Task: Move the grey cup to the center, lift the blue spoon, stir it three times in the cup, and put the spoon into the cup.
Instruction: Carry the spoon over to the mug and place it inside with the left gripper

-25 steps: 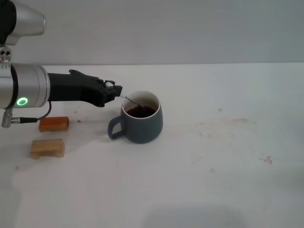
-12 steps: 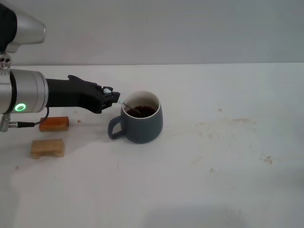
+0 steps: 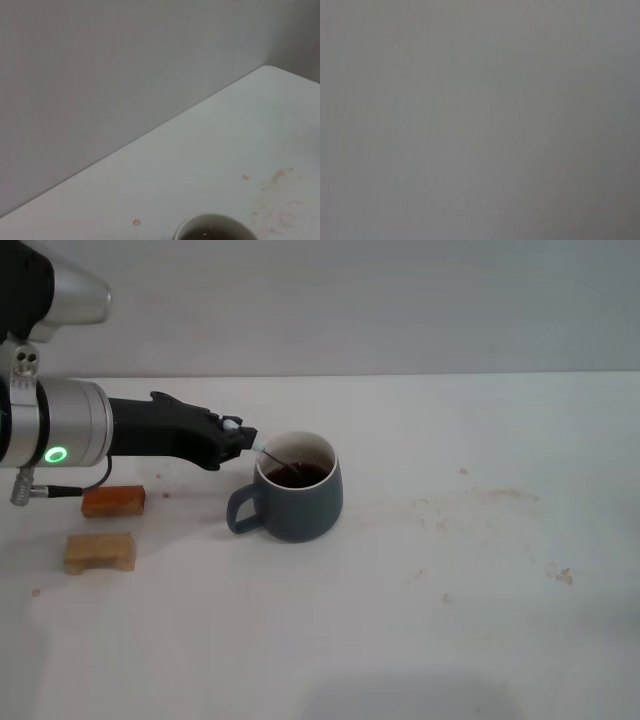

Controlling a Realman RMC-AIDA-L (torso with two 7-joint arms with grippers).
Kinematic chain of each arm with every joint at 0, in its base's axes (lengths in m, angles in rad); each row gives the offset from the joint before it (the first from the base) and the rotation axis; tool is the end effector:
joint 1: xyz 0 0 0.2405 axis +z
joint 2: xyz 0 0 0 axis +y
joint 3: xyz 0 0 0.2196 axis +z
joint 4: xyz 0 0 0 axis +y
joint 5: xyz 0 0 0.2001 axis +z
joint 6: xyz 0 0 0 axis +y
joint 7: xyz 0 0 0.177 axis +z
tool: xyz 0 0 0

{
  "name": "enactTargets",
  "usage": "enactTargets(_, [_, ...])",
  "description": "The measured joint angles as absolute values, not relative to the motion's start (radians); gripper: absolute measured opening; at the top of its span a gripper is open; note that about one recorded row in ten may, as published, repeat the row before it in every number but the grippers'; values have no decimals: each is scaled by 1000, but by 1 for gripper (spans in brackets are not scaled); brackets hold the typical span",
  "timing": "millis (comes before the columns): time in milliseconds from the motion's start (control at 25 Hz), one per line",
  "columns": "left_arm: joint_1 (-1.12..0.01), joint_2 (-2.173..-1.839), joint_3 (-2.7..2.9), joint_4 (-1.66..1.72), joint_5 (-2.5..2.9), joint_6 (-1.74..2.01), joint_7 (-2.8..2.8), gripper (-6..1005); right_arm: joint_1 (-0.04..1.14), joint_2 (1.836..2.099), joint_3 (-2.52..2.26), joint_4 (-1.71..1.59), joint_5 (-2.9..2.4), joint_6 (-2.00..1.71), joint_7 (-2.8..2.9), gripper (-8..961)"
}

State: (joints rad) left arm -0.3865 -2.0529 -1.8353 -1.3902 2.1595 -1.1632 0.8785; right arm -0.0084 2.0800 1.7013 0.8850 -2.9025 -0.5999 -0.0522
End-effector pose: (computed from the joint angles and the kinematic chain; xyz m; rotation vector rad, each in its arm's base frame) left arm -0.1608 0.3637 0.0173 -2.4907 -0.7468 -0.2088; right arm 0.3526 0.3206 0.1211 -1.2601 0.6101 0.3735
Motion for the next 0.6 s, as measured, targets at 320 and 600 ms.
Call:
enactTargets(320, [-398,-2051,-1853,-1368,2175,-1162,882,179,-8,2080,1700,885,-2906,-600,-52,37])
enactTargets(600, [-408,-2051,-1878,-1356,2206,-1184,898,179,-5,2079,1699,885,-2906,-600,-52,37])
